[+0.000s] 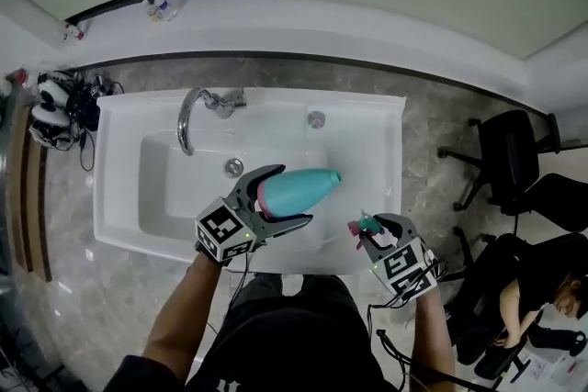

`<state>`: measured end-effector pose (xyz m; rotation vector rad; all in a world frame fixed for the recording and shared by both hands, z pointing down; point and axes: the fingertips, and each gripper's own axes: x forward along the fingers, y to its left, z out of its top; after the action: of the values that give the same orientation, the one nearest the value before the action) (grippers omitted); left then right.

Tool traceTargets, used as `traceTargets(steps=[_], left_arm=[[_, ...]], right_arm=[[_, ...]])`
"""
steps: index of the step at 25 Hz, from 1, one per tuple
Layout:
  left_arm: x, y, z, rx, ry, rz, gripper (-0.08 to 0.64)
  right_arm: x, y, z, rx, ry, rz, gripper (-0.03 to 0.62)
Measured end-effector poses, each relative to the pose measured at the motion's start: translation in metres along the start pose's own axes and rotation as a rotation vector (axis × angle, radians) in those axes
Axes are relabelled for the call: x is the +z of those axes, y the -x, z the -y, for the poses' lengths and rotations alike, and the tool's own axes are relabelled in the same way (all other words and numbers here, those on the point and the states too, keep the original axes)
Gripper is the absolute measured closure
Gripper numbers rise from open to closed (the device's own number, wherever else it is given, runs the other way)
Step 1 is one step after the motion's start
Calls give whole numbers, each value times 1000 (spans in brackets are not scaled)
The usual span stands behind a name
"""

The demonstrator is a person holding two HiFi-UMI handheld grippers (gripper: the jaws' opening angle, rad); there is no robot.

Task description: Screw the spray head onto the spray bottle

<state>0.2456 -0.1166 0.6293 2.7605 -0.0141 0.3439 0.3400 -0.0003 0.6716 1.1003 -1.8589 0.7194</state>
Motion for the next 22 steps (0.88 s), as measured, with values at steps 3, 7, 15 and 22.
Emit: traceTargets(steps=[3, 7, 15, 22], left_arm=[[31, 32, 16, 7, -39, 63, 89], [75, 78, 32, 22, -72, 185, 89], [145, 162, 79, -9, -60, 465, 89], [161, 206, 103, -234, 138, 743, 89]], right_arm=[[32, 36, -19, -52, 49, 50, 433], [77, 81, -48, -126, 142, 123, 432], [161, 182, -97, -255, 355, 303, 431], [231, 274, -111, -396, 596, 444, 433]])
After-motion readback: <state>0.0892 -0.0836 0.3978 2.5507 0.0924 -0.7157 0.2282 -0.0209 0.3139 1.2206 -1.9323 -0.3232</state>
